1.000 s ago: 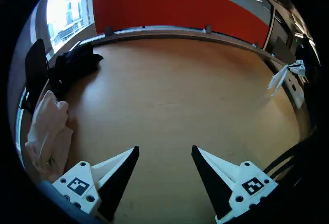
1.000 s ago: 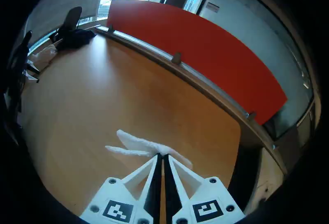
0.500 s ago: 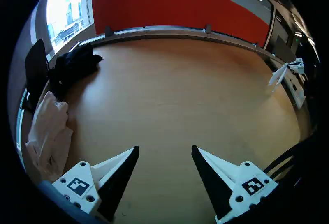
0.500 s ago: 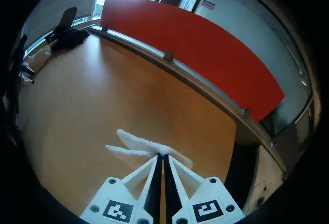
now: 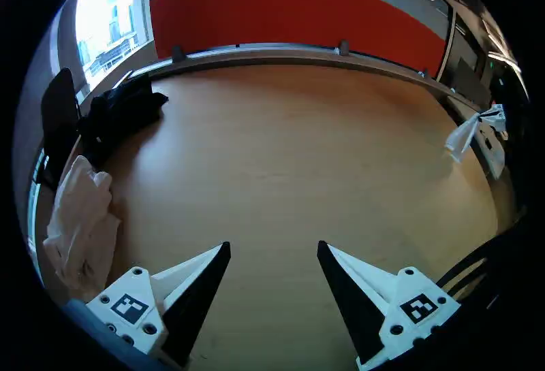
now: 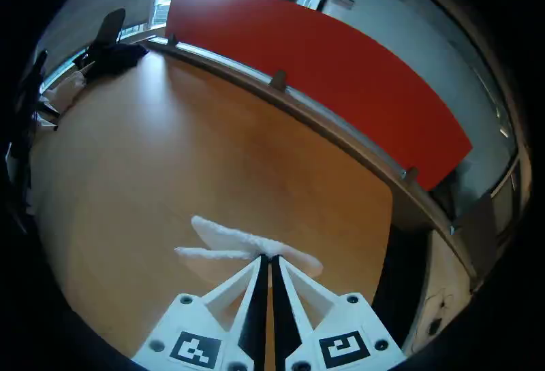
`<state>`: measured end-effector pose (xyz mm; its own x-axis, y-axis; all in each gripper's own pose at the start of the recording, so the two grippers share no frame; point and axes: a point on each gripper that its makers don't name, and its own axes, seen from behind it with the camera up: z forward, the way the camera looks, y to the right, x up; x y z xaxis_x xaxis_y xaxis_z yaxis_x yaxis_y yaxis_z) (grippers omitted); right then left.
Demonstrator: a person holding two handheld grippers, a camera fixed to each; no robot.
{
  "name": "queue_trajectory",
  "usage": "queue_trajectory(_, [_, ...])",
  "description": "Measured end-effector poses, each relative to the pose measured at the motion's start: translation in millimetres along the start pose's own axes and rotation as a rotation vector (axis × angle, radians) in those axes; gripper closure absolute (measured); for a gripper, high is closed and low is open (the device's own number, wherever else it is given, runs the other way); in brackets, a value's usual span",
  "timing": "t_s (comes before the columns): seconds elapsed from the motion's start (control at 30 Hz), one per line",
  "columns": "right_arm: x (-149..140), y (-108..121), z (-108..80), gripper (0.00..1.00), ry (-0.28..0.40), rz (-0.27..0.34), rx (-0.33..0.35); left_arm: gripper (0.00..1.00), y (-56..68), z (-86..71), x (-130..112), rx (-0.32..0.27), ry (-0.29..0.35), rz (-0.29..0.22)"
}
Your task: Fold towel
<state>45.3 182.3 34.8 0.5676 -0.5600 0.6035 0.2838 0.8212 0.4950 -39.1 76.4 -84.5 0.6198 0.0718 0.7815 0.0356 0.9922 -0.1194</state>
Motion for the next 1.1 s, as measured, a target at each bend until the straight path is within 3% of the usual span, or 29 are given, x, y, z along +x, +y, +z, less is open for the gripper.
queue_trajectory(0.5, [-94,-3,-5.9,0.97,-0.147,0.055,-0.021,0.06,5.7,2.2,1,-0.008,-0.004,0.014])
queue_trajectory(1.1, [-162,-7,3.5,0.96,-0.294,0.114,-0.048,0.06,2.8,-2.6,-3,0.002,-0.007,0.013])
